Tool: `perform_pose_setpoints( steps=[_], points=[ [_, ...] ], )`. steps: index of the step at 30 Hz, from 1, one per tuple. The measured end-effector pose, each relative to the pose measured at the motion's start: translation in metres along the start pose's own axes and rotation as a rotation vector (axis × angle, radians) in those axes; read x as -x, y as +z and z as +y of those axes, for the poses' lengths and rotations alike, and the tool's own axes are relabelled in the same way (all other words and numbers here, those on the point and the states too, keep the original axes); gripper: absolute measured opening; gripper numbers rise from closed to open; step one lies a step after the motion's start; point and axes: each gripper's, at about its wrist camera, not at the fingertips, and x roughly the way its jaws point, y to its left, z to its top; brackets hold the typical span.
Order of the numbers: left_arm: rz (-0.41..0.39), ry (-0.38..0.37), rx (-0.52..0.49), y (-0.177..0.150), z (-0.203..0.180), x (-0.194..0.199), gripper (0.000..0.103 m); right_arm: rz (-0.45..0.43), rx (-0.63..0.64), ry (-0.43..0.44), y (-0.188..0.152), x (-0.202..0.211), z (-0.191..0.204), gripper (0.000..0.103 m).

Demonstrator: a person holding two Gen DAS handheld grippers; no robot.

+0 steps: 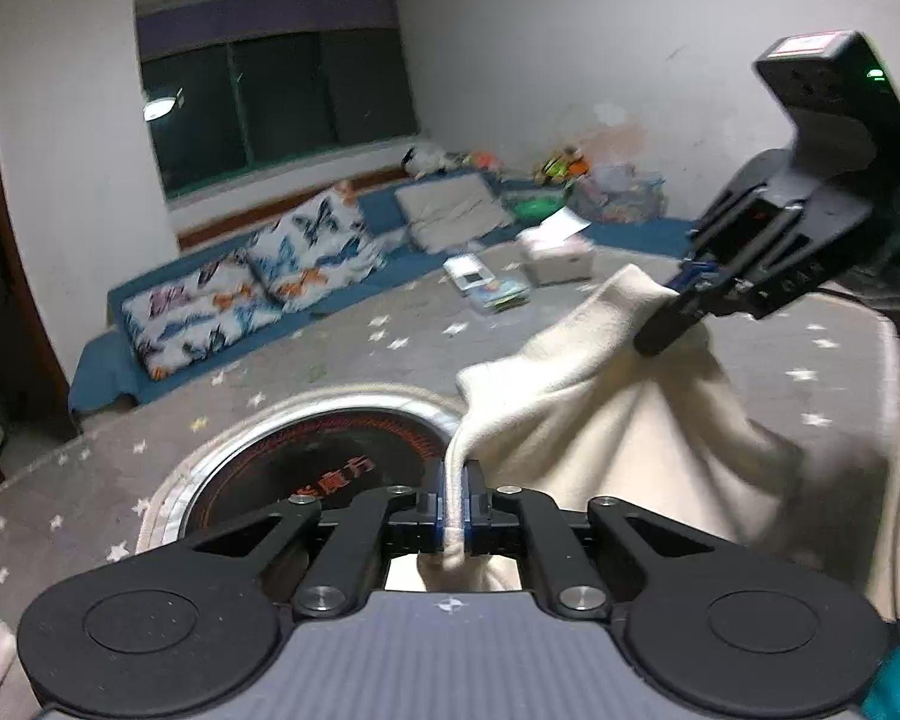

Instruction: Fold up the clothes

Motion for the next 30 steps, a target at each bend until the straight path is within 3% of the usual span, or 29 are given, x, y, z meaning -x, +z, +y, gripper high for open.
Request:
perform_pose_setpoints(
  steps=[6, 11, 13, 15, 20, 25, 30],
  points=[
    [0.108, 0.047, 0.084, -0.011, 0.021, -0.066, 0.006, 0.047, -0.074, -0.035, 0.005, -0.050, -0.031, 0.012],
    [0.135, 0.084, 0.116, -0.021, 0.023, -0.084, 0.010, 0.063, -0.177, -0.069, -0.011, -0.076, -0.044, 0.022],
    [0.135, 0.093, 0.129, -0.021, 0.025, -0.084, 0.017, 0.050, -0.200, -0.087, -0.013, -0.073, -0.048, 0.029],
    [0.137, 0.120, 0.141, -0.018, 0.027, -0.084, 0.025, 0.033, -0.214, -0.113, -0.013, -0.064, -0.051, 0.029],
    [0.120, 0.143, 0.214, -0.011, 0.036, -0.070, 0.025, -0.005, -0.226, -0.134, -0.016, -0.039, -0.050, 0.028],
    [0.077, 0.079, 0.252, 0.004, 0.022, -0.057, 0.023, -0.016, -0.227, -0.097, -0.013, -0.035, -0.043, 0.021],
    [0.114, 0.007, 0.282, 0.013, 0.001, -0.077, 0.023, 0.006, -0.227, -0.104, -0.016, -0.050, -0.041, 0.015]
  ],
)
